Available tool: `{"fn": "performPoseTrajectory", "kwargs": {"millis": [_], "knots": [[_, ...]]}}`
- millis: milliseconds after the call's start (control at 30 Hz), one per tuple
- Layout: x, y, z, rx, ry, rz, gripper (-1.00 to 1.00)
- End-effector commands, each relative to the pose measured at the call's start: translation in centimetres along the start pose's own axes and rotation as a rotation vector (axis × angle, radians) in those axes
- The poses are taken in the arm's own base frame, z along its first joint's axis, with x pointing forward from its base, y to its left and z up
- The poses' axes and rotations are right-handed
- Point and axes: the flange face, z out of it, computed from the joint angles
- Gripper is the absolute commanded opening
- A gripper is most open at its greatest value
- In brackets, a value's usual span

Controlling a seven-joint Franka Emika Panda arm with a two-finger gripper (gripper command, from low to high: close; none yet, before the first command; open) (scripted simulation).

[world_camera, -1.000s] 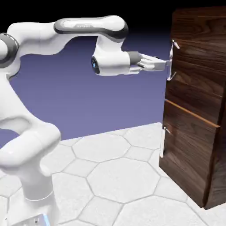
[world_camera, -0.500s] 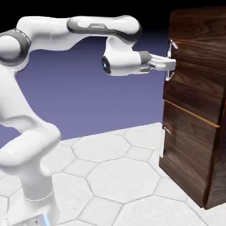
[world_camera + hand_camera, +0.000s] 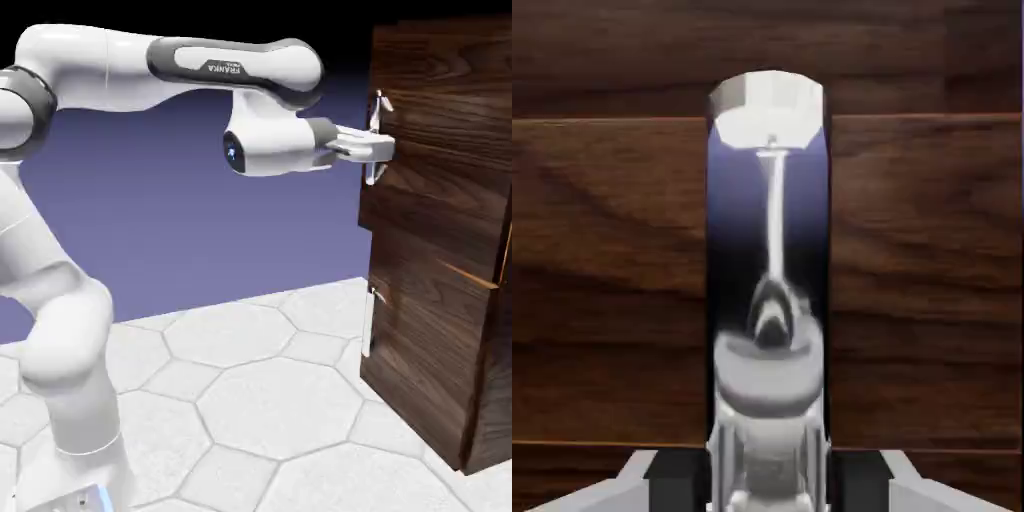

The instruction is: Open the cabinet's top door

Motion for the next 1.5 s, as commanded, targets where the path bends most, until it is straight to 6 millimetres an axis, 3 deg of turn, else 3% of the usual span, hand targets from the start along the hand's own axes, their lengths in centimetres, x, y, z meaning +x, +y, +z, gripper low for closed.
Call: {"fn": "performPoseTrajectory", "kwargs": {"millis": [0, 700, 1133, 1467], "knots": [[0.1, 0.1, -0.1, -0.001, -0.001, 0.025, -1.00], [-3.6, -3.9, -7.1, -0.216, 0.209, 0.024, -1.00], [-6.0, -6.4, -10.0, -0.324, 0.315, 0.024, -1.00], [-9.6, -10.2, -12.8, -0.467, 0.454, 0.023, -1.00]]}}
